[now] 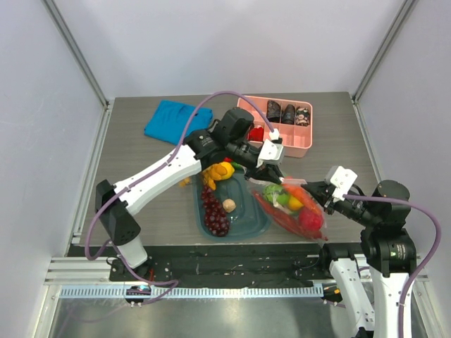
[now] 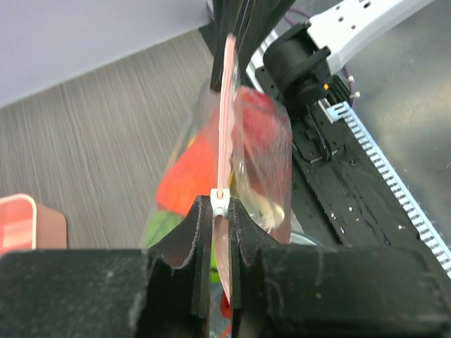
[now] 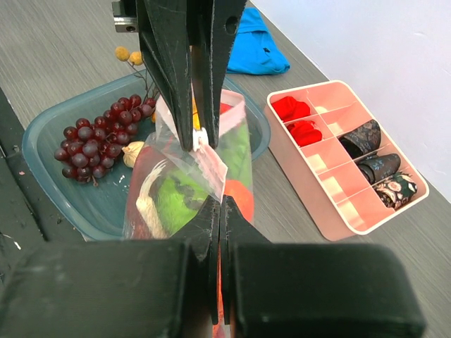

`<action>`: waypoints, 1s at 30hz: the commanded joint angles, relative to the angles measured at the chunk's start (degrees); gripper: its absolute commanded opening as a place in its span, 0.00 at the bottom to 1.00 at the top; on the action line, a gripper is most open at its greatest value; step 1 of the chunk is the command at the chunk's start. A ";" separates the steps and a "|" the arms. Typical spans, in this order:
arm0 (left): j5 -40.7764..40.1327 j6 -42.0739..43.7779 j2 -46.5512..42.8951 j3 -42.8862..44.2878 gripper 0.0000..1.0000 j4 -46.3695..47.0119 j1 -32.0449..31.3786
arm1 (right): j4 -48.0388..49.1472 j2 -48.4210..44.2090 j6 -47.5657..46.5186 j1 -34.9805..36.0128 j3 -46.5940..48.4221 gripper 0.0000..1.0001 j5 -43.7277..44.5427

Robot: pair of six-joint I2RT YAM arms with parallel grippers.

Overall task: Place the food in the zip-top bag and seal the zipper
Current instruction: Zip the zipper food storage bag.

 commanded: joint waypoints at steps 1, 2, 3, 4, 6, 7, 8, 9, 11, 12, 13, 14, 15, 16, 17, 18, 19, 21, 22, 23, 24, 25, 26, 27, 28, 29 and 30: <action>-2.89 3.01 -2.48 -2.36 0.07 -5.59 3.20 | 6.58 -1.09 0.46 0.23 4.01 0.01 1.59; -3.15 3.54 -2.65 -2.63 0.06 -6.11 3.99 | 6.66 -1.00 0.54 0.14 4.10 0.01 2.03; -3.33 3.89 -2.83 -2.98 0.06 -6.64 4.43 | 7.36 -1.00 0.72 0.23 4.19 0.01 2.56; -3.42 4.42 -2.92 -3.59 0.06 -6.91 4.87 | 7.72 -1.00 1.07 0.23 4.19 0.01 3.17; -3.68 5.56 -3.18 -4.30 0.06 -8.13 6.28 | 9.20 -1.17 2.03 0.23 4.28 0.01 5.54; -3.77 6.35 -3.27 -5.08 0.06 -8.49 6.81 | 9.74 -1.18 2.65 0.23 4.37 0.01 6.68; -4.12 7.58 -3.36 -5.44 0.06 -8.93 7.68 | 10.26 -1.18 3.00 0.23 4.45 0.01 8.44; -4.12 8.02 -3.44 -6.22 0.06 -9.11 8.04 | 11.14 -1.26 3.35 0.23 4.71 0.01 9.32; -4.30 8.90 -3.45 -6.85 0.06 -9.20 9.18 | 11.94 -1.52 3.80 0.23 4.98 0.01 11.17; -4.56 9.08 -3.45 -7.20 0.06 -9.20 9.45 | 12.29 -1.61 3.88 0.23 5.33 0.01 11.53; -4.56 9.08 -3.36 -7.37 0.06 -9.28 9.97 | 12.46 -1.79 3.97 0.23 5.42 0.01 11.79; -4.65 9.34 -3.36 -7.37 0.06 -9.46 10.24 | 12.47 -1.88 4.06 0.23 5.59 0.01 12.14; -4.65 9.43 -3.27 -7.37 0.06 -9.63 10.50 | 12.55 -1.97 3.97 0.23 5.77 0.01 12.84; -4.74 9.78 -3.18 -7.37 0.06 -10.16 10.94 | 12.55 -2.14 3.89 0.23 5.86 0.01 13.20; -4.65 10.05 -3.18 -7.37 0.06 -10.51 11.20 | 12.55 -2.23 3.71 0.23 5.95 0.01 13.55; -5.00 10.31 -3.09 -7.46 0.06 -10.60 11.47 | 12.55 -2.23 3.62 0.23 6.12 0.01 14.16; -5.09 10.49 -3.18 -7.55 0.06 -10.78 12.08 | 12.55 -2.32 3.45 0.23 6.21 0.01 14.51; -5.26 11.54 -3.09 -7.64 0.06 -11.74 12.78 | 12.55 -2.40 3.18 0.23 6.39 0.01 14.87; -5.53 12.07 -3.09 -7.64 0.06 -12.18 13.40 | 12.55 -2.49 3.09 0.23 6.47 0.01 15.30; -5.70 12.68 -3.18 -7.64 0.06 -13.05 13.75 | 12.55 -2.49 3.01 0.23 6.56 0.01 15.48; -5.88 13.12 -3.09 -7.81 0.06 -13.59 14.02 | 12.64 -2.41 2.92 0.23 6.74 0.01 15.66; -6.14 14.26 -3.09 -7.81 0.07 -14.11 14.54 | 12.64 -2.41 2.92 0.23 6.83 0.01 16.10; -6.32 14.62 -3.09 -7.90 0.07 -14.55 14.81 | 12.56 -2.41 2.83 0.23 6.91 0.01 16.27; -6.49 14.97 -3.01 -7.99 0.07 -15.34 15.07 | 12.55 -2.41 2.83 0.23 7.09 0.01 16.36; -6.67 15.84 -3.09 -7.99 0.07 -15.70 15.60 | 12.64 -2.41 2.83 0.23 7.09 0.01 16.54; -6.93 16.02 -3.01 -8.16 0.07 -16.14 15.77 | 12.56 -2.41 2.74 0.23 7.18 0.01 16.63; -7.11 16.20 -3.09 -8.34 0.08 -16.49 16.04 | 12.55 -2.41 2.74 0.23 7.18 0.01 16.63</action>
